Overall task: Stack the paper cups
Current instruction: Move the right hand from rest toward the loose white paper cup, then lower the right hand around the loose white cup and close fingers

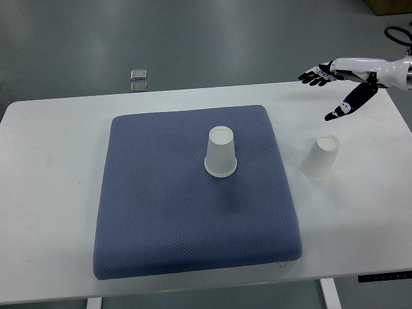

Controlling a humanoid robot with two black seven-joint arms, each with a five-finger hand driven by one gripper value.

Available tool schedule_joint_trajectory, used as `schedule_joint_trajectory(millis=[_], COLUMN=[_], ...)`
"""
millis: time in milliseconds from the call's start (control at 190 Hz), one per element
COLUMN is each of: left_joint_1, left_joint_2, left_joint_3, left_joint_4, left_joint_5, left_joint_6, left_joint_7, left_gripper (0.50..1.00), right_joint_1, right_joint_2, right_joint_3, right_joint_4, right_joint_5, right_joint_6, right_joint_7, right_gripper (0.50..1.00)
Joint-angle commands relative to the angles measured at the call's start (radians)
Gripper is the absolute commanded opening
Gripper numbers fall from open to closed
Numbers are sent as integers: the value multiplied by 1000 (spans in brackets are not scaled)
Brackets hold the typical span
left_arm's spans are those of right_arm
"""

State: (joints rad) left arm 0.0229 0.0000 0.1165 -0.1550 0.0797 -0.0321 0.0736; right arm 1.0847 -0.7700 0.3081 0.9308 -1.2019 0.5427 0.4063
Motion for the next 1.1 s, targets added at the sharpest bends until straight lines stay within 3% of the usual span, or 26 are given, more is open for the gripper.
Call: schedule_joint_trajectory(millis=[0,200,316,601,807,938,1097], left_joint_1=[0,0,0,0,0,0,0], left_joint_2=[0,0,0,0,0,0,0], left_joint_3=[0,0,0,0,0,0,0], left_joint_4=[0,0,0,0,0,0,0], left_joint_5=[0,0,0,0,0,0,0], left_joint_6=[0,0,0,0,0,0,0], left_joint_7=[0,0,0,0,0,0,0], left_gripper=[1000,1000,1000,1000,1000,1000,1000], right_joint_1=[1,-39,-58,-115,-141,-146,-144], right_joint_2=[-6,21,28,84,132,144,143], right_joint_3=[-41,-75,-86,-130,-150,-161,-162], right_joint_4=[28,5,-21,-81,-133,-161,-159], right_joint_5=[-65,-82,-82,-85,-87,-87,-85], right_joint_6=[-7,-20,-82,-220,-274,-305,-308], right_joint_7=[0,-18,-57,-80,-96,-96,-93], right_gripper=[915,915,915,913,909,885,789])
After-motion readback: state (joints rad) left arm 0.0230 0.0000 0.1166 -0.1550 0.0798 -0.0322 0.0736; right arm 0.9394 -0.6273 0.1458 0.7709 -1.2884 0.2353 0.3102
